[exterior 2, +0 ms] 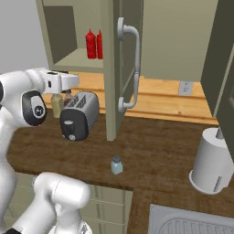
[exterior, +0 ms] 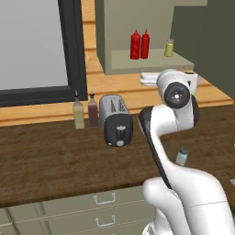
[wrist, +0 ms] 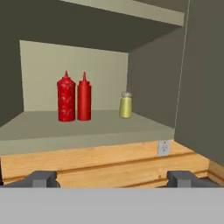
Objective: Put the shaker and condiment bottle from the counter next to their counterparts in the cabinet.
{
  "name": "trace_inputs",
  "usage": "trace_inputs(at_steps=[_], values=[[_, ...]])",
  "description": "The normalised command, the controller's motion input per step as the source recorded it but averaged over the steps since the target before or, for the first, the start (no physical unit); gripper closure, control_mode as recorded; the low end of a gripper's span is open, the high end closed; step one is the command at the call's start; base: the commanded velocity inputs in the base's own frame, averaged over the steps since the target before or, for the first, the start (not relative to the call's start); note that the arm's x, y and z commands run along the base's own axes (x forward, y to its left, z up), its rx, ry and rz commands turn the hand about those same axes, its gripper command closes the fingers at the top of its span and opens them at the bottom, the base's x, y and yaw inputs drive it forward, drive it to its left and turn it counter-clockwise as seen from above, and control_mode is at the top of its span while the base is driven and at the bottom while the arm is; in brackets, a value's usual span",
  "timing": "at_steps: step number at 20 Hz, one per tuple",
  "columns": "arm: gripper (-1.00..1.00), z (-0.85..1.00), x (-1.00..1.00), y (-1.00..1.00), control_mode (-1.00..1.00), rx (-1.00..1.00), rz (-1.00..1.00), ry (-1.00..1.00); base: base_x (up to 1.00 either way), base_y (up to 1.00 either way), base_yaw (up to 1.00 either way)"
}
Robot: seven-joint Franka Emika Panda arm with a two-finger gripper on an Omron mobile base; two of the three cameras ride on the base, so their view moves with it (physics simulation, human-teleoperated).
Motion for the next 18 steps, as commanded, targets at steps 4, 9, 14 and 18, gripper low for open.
trace_inputs(at_steps=[4, 9, 14, 18], values=[[-1.0, -0.25, -0.87, 0.0, -1.0, 0.0, -0.41, -0.05, 0.0, 0.0, 0.0], [-1.0, -0.29, -0.77, -0.06, -1.0, 0.0, -0.38, -0.06, 0.0, 0.0, 0.0], [-1.0, -0.36, -0.62, -0.18, -1.0, 0.01, -0.33, -0.03, 0.0, 0.0, 0.0], [-1.0, -0.38, -0.54, -0.24, -1.0, 0.0, -0.35, 0.0, 0.0, 0.0, 0.0]])
